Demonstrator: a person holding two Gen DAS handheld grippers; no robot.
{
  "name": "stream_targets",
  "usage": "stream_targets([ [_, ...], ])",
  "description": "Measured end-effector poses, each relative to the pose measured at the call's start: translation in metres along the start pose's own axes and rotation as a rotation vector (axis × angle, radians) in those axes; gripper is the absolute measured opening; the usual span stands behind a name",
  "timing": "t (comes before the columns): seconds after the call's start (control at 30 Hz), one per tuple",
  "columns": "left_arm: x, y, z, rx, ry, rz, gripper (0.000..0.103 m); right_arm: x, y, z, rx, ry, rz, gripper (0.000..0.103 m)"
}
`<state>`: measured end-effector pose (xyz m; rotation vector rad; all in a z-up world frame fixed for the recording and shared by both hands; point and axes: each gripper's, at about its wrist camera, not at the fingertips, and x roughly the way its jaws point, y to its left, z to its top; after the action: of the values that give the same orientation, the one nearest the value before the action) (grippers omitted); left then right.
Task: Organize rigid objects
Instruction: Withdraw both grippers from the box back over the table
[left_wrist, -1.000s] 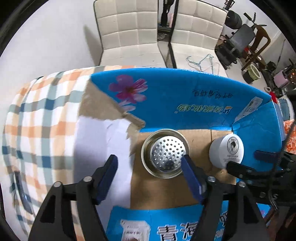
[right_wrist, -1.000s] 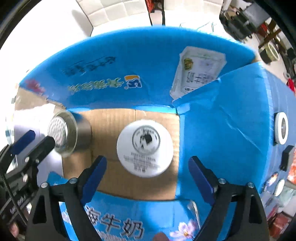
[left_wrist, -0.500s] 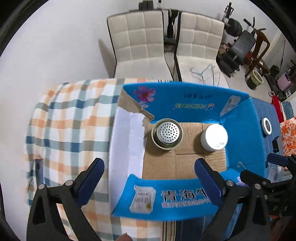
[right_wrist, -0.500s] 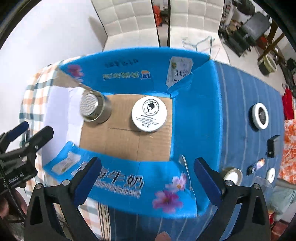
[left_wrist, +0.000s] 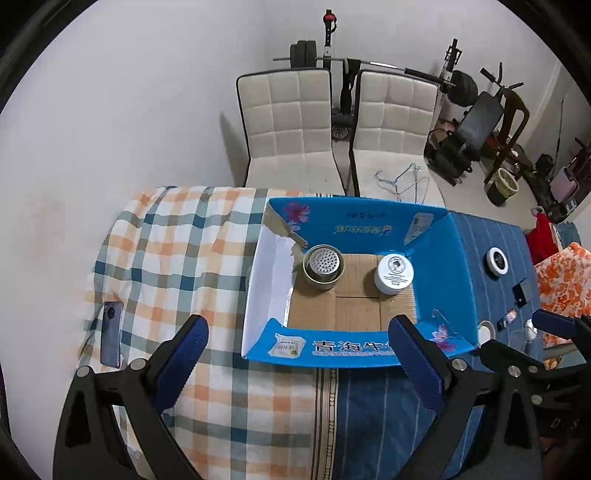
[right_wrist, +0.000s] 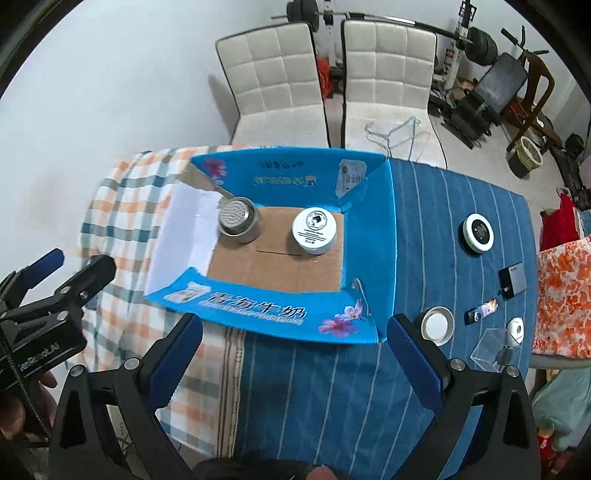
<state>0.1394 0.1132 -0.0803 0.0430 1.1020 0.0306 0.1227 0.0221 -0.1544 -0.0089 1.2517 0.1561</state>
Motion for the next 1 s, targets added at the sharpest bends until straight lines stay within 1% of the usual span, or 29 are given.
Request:
stream_targets([
  [0.07,-0.009,-0.003,-0.001,0.005,-0.013,0.002,0.100,-0.018,0.002,-0.007,-0.006,-0.021,0.020,0.102],
  [0.2,-0.019,-0.017,-0.003,0.018,-0.032,-0.011,0.100,-0.040,-0.002,-0.016,0.000,-0.045,0.045,0.102],
  [0.3,-0.016,-0.042,-0.005,0.053,-0.037,-0.043,0.100,-0.047,-0.021,-0.024,0.035,-0.049,0.056,0.102],
  [0.37,-0.007,-0.067,-0.006,0.084,-0.019,-0.079,0.100,-0.048,-0.045,-0.028,0.082,-0.043,0.043,0.102],
  [0.43,0.004,-0.095,-0.006,0.124,0.000,-0.115,0.100,-0.046,-0.075,-0.033,0.138,-0.036,0.028,0.102],
  [0.47,0.009,-0.110,-0.007,0.144,0.010,-0.130,0.100,-0.046,-0.097,-0.036,0.182,-0.030,0.009,0.102],
  [0.5,0.019,-0.134,-0.008,0.177,0.031,-0.156,0.100,-0.045,-0.115,-0.039,0.215,-0.027,-0.005,0.102],
  [0.53,0.024,-0.148,-0.009,0.197,0.042,-0.176,0.100,-0.044,-0.142,-0.044,0.268,-0.025,-0.028,0.102],
  [0.67,0.066,-0.234,-0.018,0.303,0.141,-0.274,0.100,-0.030,-0.232,-0.065,0.438,0.011,-0.107,0.102],
  [0.7,0.075,-0.251,-0.022,0.321,0.162,-0.284,0.100,-0.025,-0.253,-0.071,0.475,0.027,-0.123,0.102],
  [0.73,0.084,-0.268,-0.025,0.342,0.181,-0.291,0.100,-0.016,-0.280,-0.080,0.530,0.049,-0.135,0.102],
  [0.77,0.093,-0.285,-0.028,0.366,0.196,-0.299,0.100,-0.010,-0.299,-0.085,0.561,0.066,-0.137,0.102],
  [0.83,0.115,-0.322,-0.036,0.417,0.235,-0.292,0.100,0.008,-0.335,-0.100,0.628,0.107,-0.140,0.102],
  [0.93,0.145,-0.363,-0.045,0.461,0.281,-0.272,0.100,0.034,-0.373,-0.115,0.683,0.151,-0.147,0.102],
  [0.97,0.159,-0.376,-0.049,0.472,0.301,-0.262,0.100,0.042,-0.378,-0.119,0.691,0.157,-0.149,0.102],
  [1.0,0.167,-0.379,-0.052,0.477,0.308,-0.255,0.100,0.050,-0.384,-0.121,0.698,0.165,-0.152,0.102],
])
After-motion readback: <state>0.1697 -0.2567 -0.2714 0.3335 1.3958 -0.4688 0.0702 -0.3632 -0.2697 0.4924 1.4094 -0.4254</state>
